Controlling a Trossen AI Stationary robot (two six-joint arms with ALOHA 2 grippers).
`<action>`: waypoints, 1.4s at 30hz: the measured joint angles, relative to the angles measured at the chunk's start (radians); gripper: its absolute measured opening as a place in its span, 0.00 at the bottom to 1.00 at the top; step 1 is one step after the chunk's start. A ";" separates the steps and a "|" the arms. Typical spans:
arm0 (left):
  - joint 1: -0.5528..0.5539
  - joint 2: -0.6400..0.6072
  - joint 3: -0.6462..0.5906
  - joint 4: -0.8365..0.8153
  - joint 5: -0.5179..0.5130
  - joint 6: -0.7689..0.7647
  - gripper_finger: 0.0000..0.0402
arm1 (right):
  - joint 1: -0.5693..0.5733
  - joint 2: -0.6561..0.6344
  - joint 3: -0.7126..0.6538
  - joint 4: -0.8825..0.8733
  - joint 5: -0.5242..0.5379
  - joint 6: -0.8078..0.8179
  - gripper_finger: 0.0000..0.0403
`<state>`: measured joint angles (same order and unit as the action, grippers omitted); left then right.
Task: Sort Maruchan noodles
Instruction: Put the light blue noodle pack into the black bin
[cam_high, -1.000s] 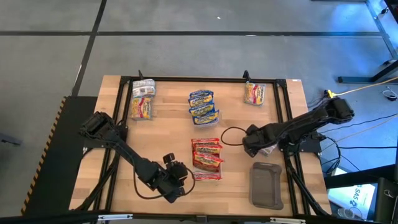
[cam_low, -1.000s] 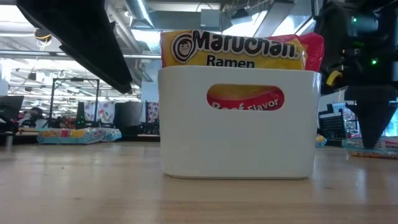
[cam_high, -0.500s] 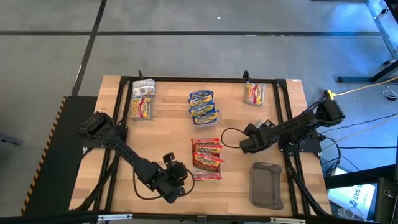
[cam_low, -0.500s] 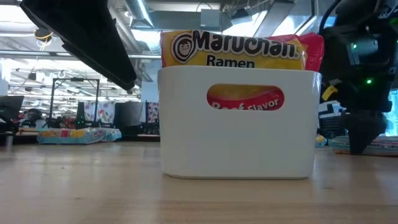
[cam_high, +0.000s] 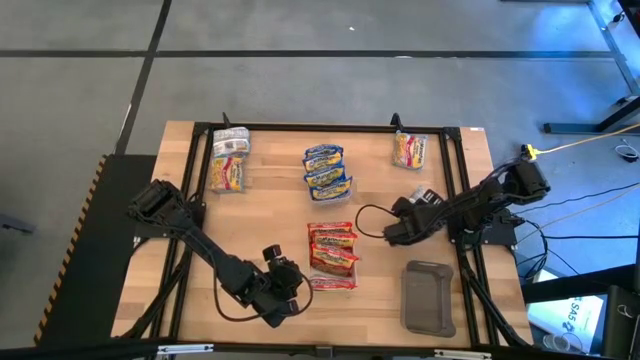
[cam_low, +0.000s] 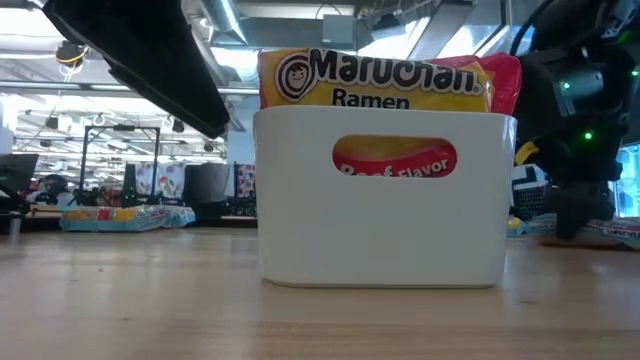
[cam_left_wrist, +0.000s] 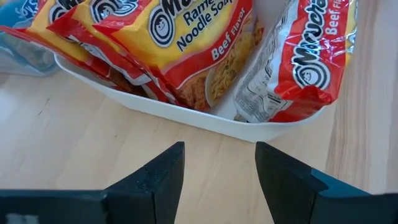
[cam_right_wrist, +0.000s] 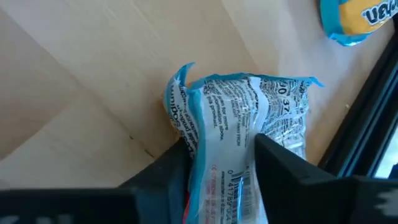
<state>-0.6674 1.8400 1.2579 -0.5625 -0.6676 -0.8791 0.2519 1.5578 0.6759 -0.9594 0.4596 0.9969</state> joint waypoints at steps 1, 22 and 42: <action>0.000 0.000 0.000 0.000 -0.002 0.000 0.47 | 0.004 0.000 0.011 -0.017 0.000 -0.002 0.32; -0.002 0.000 0.000 -0.001 -0.005 0.001 0.47 | 0.011 -0.001 0.078 -0.085 -0.018 -0.073 0.00; -0.003 0.000 0.000 0.003 -0.004 0.019 0.47 | 0.036 -0.353 0.079 0.247 -0.224 -0.249 0.00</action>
<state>-0.6708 1.8400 1.2579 -0.5591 -0.6716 -0.8604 0.2880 1.2046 0.7547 -0.7129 0.2357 0.7482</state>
